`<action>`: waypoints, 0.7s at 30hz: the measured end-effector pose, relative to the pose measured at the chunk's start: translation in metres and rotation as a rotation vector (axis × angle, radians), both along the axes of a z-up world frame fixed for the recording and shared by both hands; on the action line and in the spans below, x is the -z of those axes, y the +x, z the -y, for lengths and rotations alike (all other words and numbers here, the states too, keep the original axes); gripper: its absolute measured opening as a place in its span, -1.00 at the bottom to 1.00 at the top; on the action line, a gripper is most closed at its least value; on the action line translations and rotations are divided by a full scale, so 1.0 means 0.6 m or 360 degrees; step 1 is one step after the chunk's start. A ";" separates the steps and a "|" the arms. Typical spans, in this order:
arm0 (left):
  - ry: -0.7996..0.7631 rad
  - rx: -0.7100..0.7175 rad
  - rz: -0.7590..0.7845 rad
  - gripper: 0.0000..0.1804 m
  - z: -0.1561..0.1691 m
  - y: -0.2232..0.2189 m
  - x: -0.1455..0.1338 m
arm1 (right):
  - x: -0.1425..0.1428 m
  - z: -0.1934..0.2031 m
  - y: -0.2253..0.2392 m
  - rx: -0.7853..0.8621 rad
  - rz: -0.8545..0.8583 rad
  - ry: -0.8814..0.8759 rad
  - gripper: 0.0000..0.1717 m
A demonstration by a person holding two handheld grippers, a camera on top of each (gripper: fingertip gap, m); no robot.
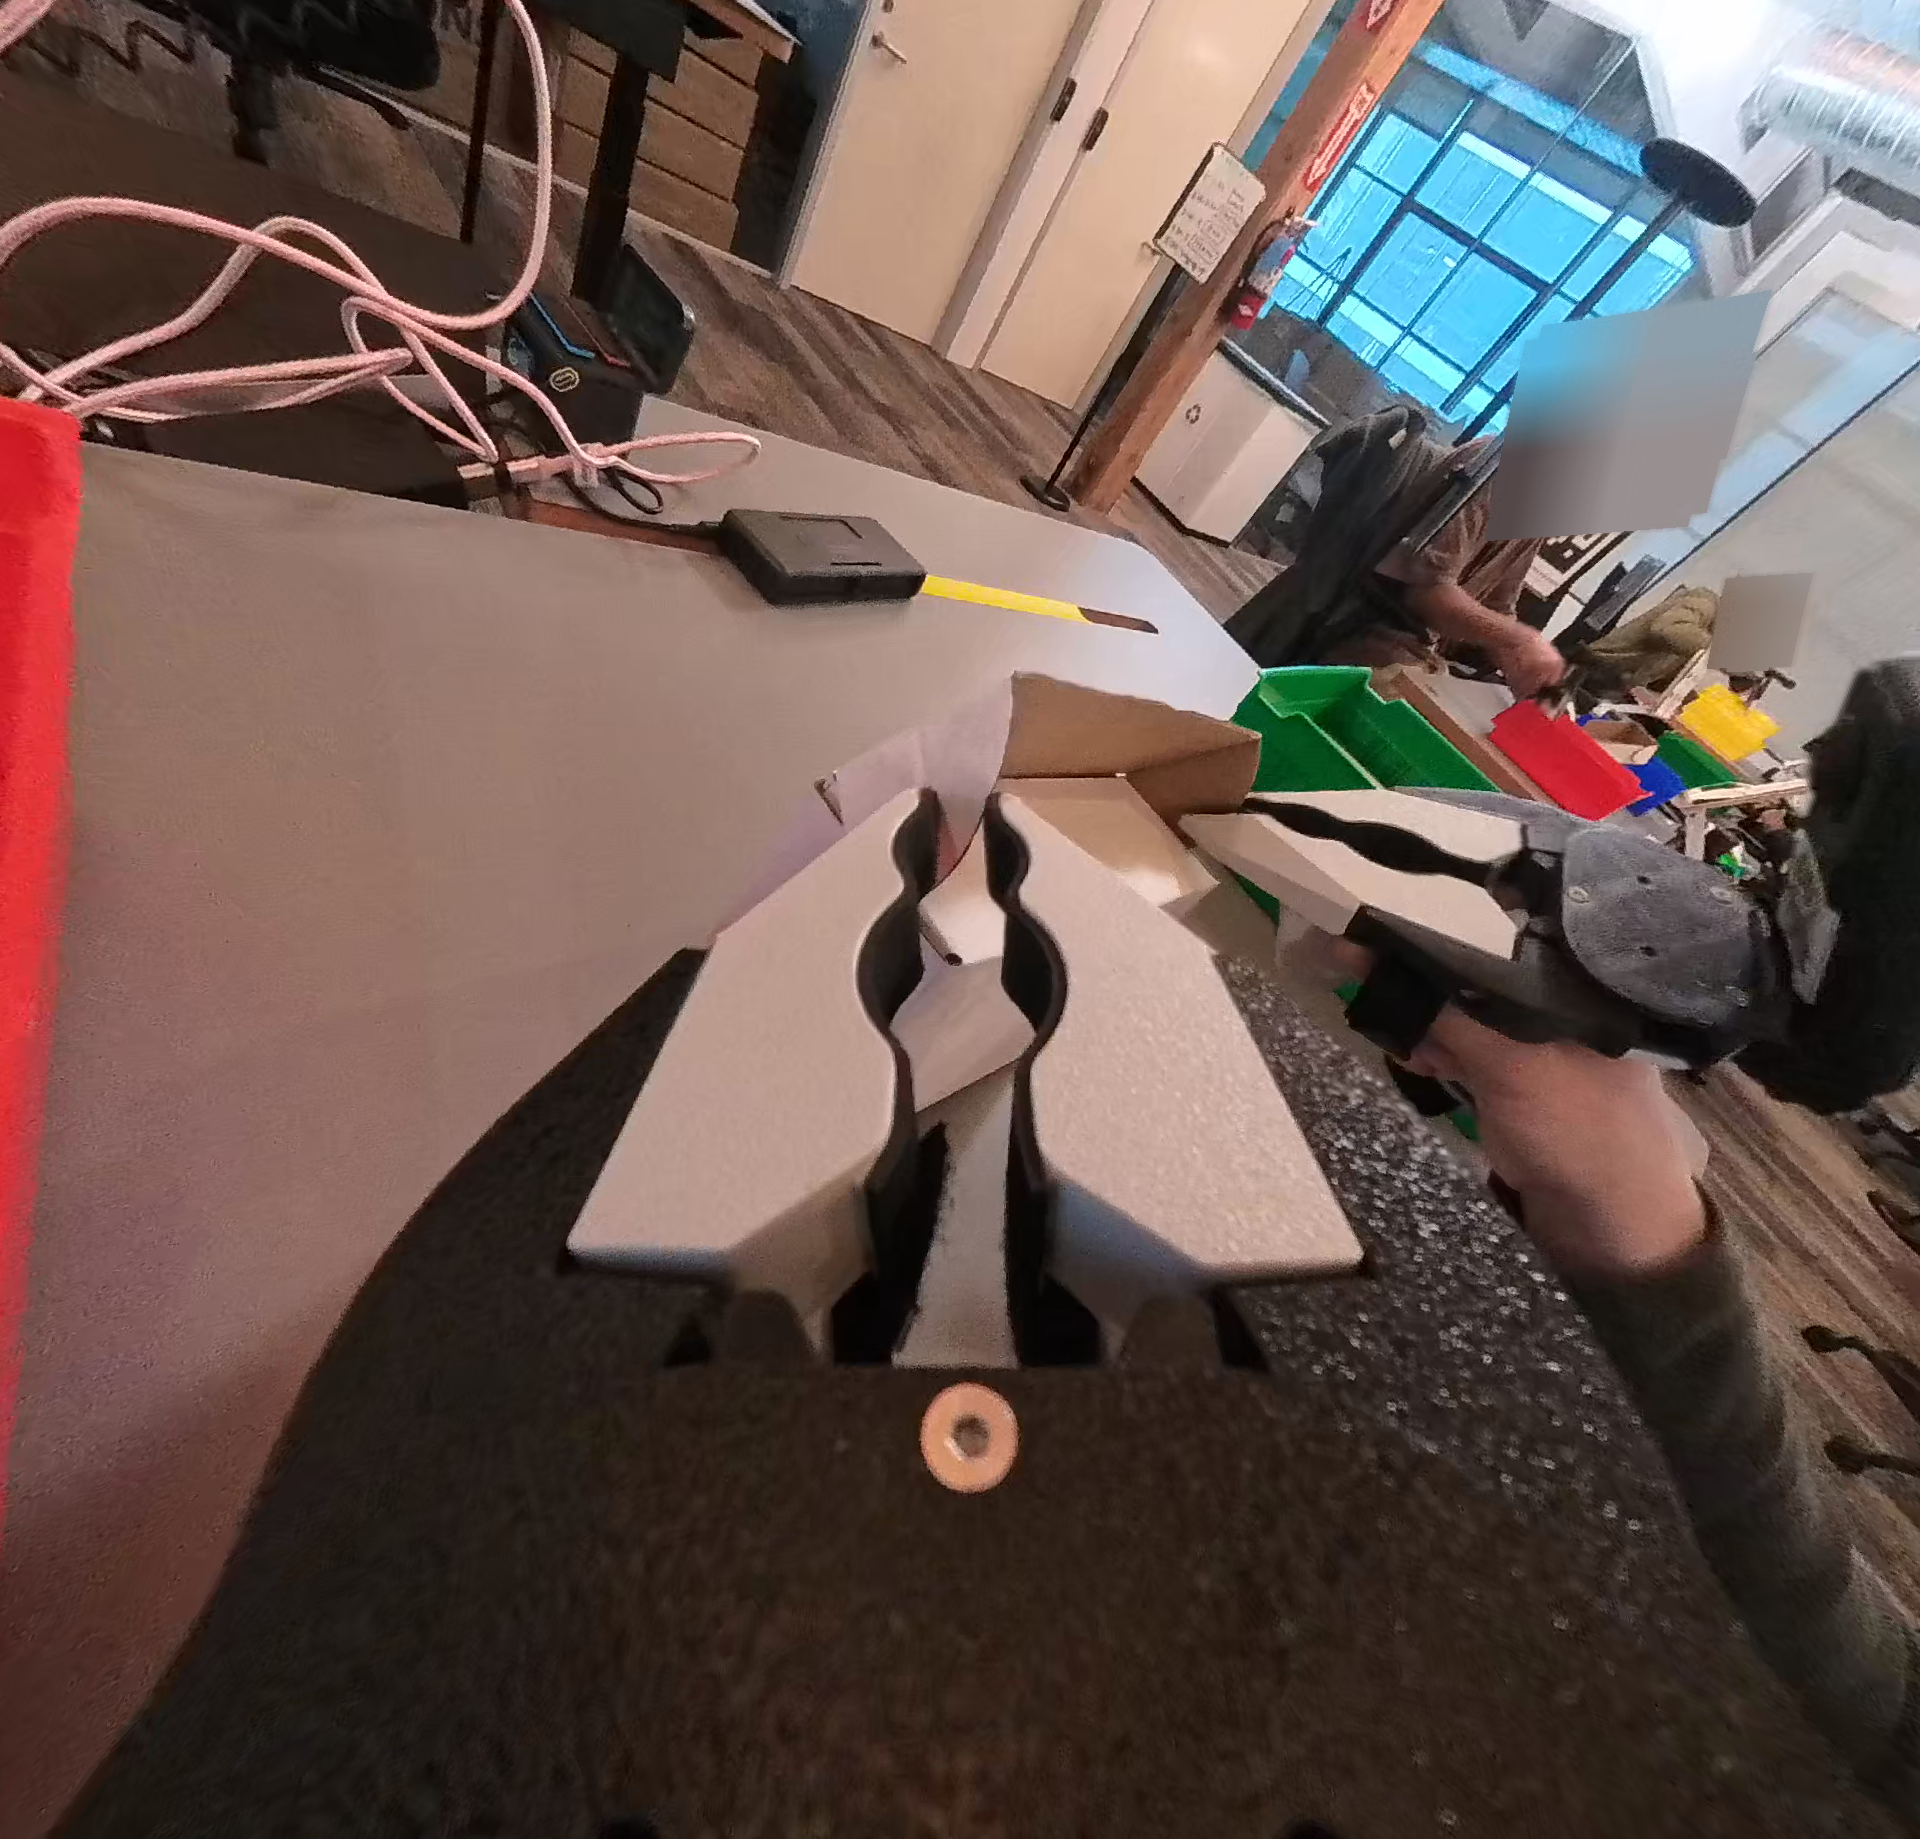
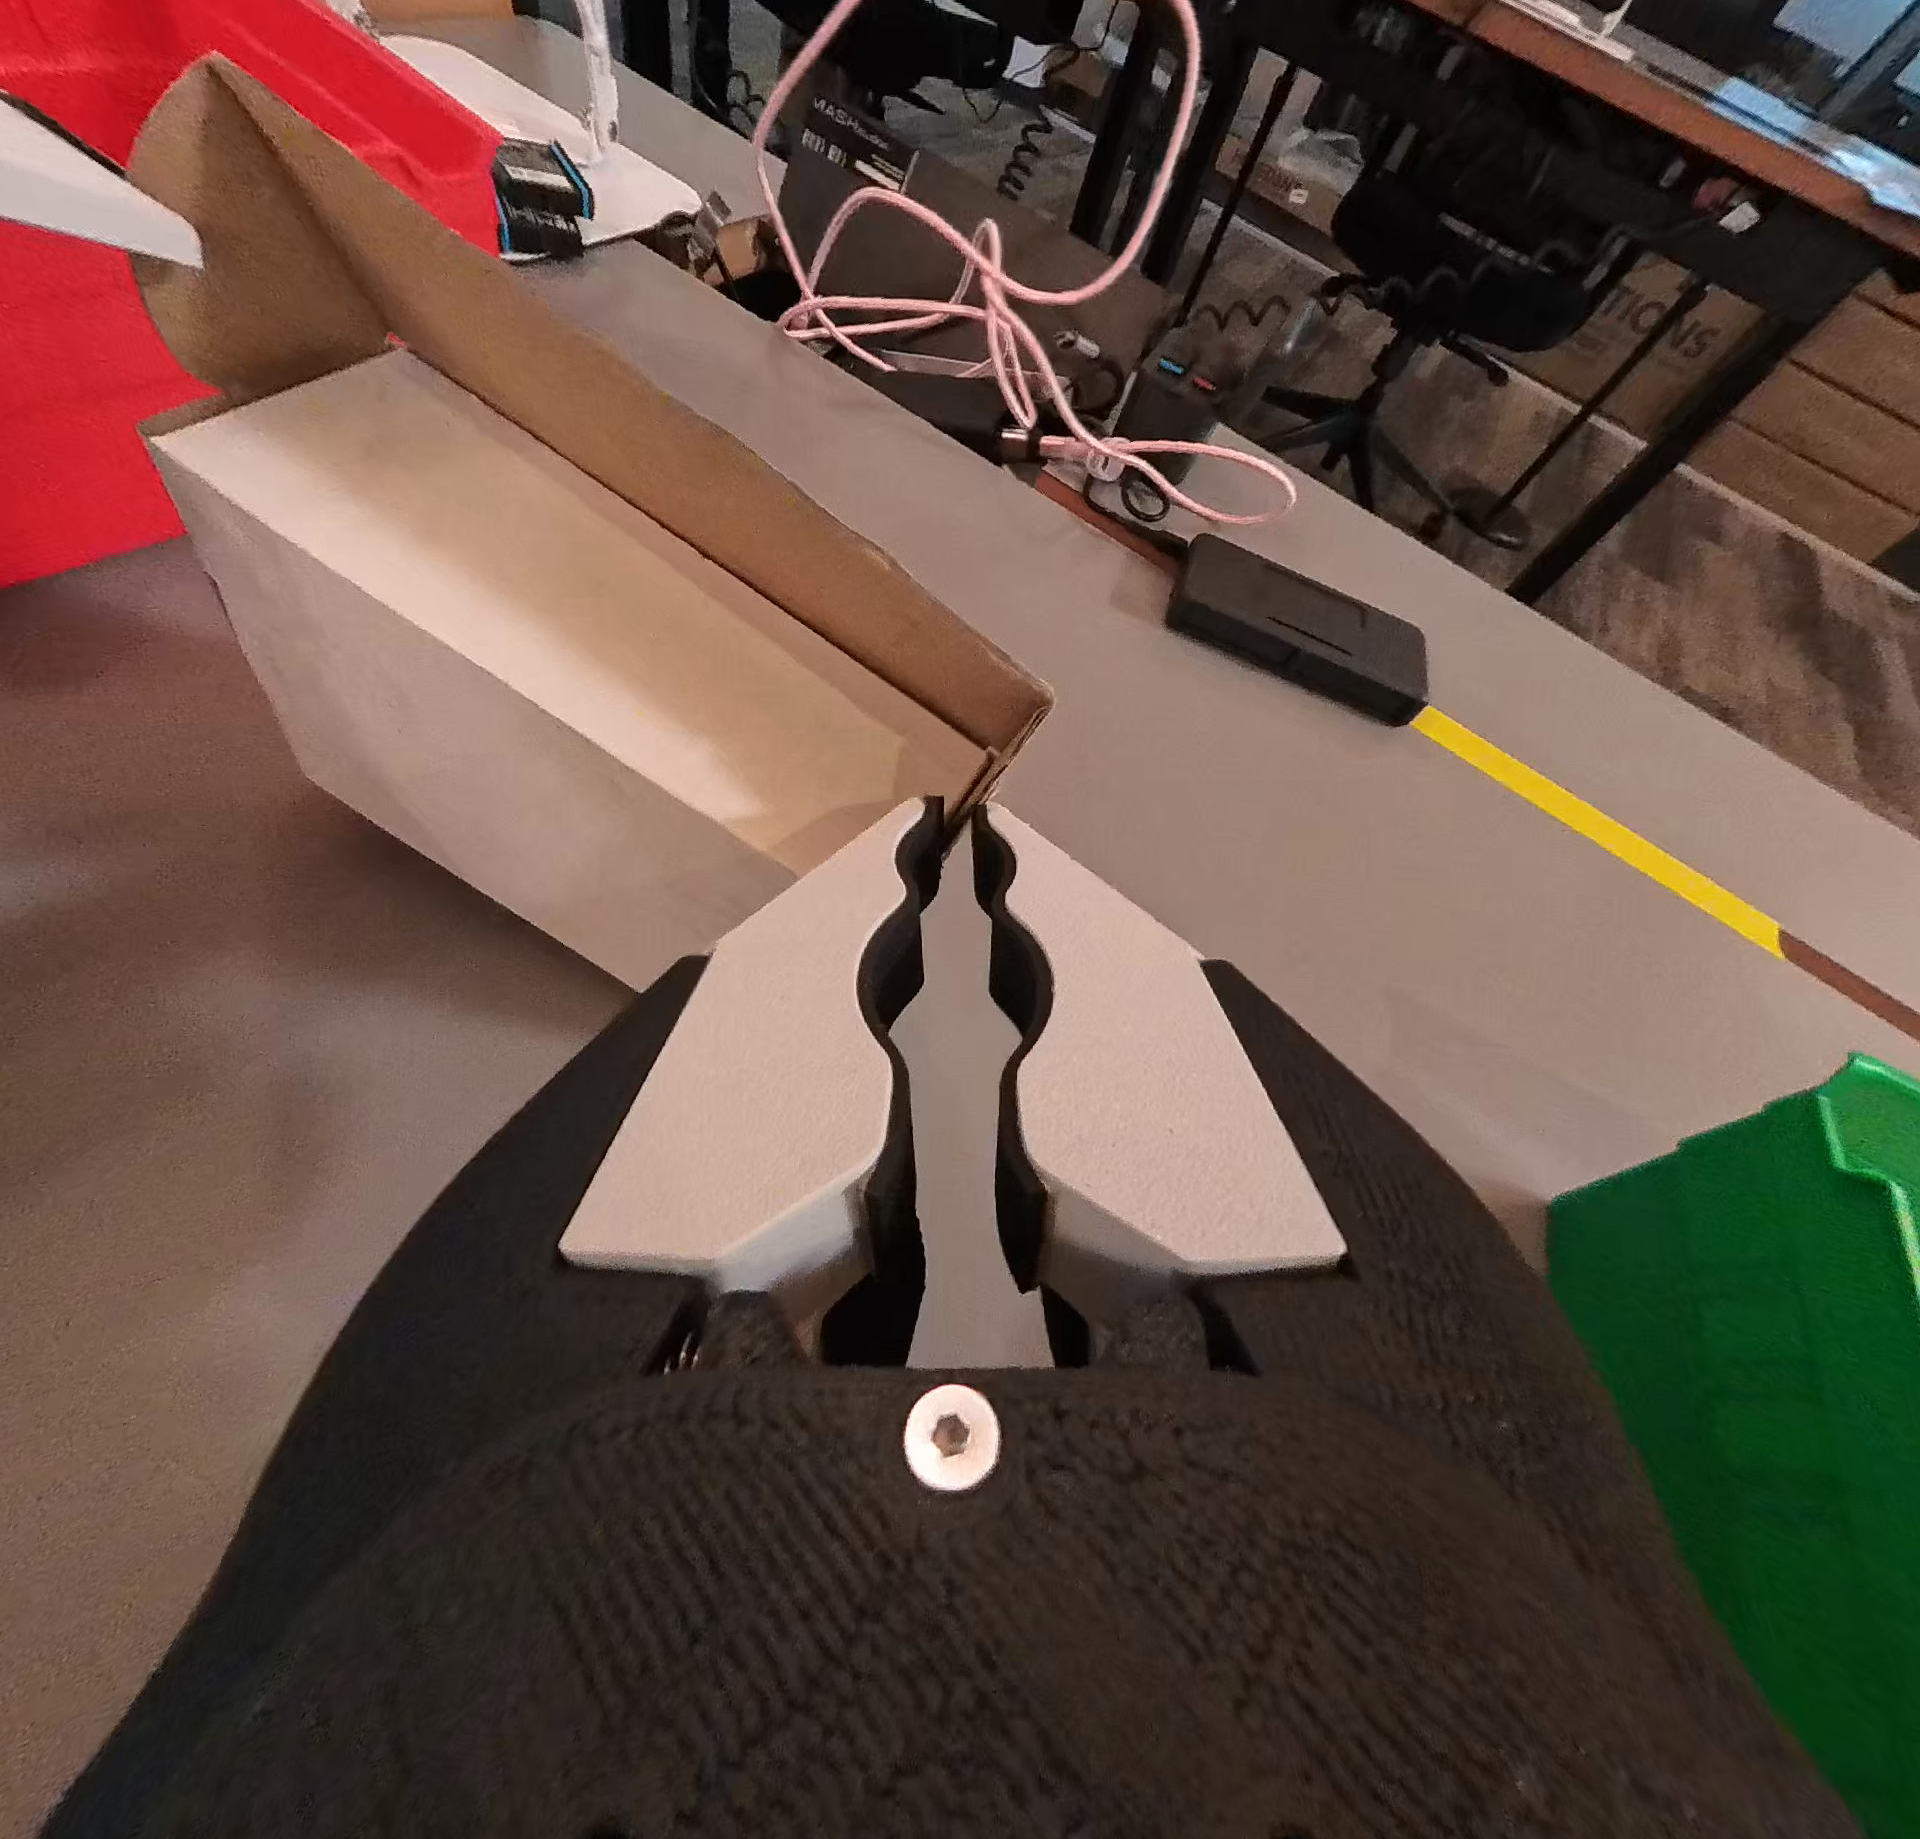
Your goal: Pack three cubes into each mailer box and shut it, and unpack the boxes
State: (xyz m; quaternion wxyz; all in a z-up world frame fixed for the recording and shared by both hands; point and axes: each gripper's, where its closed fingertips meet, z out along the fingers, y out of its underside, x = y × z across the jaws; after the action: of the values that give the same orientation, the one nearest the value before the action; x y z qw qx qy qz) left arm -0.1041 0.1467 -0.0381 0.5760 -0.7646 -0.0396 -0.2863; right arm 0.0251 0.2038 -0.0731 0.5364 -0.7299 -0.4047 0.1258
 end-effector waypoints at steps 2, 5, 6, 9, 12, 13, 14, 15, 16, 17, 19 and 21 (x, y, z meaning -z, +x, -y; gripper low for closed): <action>-0.0008 -0.0012 -0.0032 -0.94 0.000 -0.004 0.003 | -0.009 -0.003 0.001 0.0035 0.0000 0.0077 -0.95; -0.0031 -0.0050 -0.0102 -0.98 -0.001 -0.012 0.013 | -0.061 -0.010 0.019 0.0186 0.0038 0.0480 -0.90; -0.0030 -0.0048 -0.0106 -0.99 -0.001 -0.012 0.014 | -0.086 0.001 0.018 0.0181 0.0016 0.0642 -1.00; -0.0026 -0.0050 -0.0110 -0.99 -0.001 -0.013 0.015 | -0.111 0.081 -0.053 -0.0292 -0.0174 0.0813 -1.00; -0.0024 -0.0065 -0.0120 -0.99 0.000 -0.017 0.014 | -0.041 0.072 -0.094 -0.0375 0.0039 0.0640 -1.00; -0.0021 -0.0074 -0.0116 -0.99 0.000 -0.019 0.013 | -0.022 0.069 -0.101 -0.0395 0.0082 0.0577 -1.00; -0.0012 -0.0076 -0.0099 -0.98 0.001 -0.019 0.011 | -0.006 0.071 -0.108 -0.0434 0.0090 0.0503 -1.00; -0.0007 -0.0076 -0.0076 -0.98 0.001 -0.018 0.010 | 0.000 0.071 -0.111 -0.0442 0.0087 0.0468 -1.00; 0.0001 -0.0073 -0.0053 -0.98 0.002 -0.017 0.009 | 0.002 0.072 -0.112 -0.0445 0.0078 0.0443 -1.00; 0.0009 -0.0066 -0.0019 -0.97 0.002 -0.015 0.008 | 0.002 0.073 -0.112 -0.0441 0.0069 0.0419 -1.00; 0.0012 -0.0043 0.0065 -0.96 0.003 -0.009 0.006 | 0.003 0.073 -0.112 -0.0438 0.0076 0.0425 -1.00; 0.0017 -0.0042 0.0095 -0.95 0.002 -0.005 0.006 | 0.004 0.073 -0.112 -0.0426 0.0068 0.0406 -1.00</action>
State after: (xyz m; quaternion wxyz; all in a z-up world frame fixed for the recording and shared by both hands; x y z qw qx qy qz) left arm -0.1072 0.1455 -0.0417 0.5824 -0.7520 -0.0652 -0.3016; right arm -0.0423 0.1602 -0.0753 0.5942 -0.5981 -0.5222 0.1282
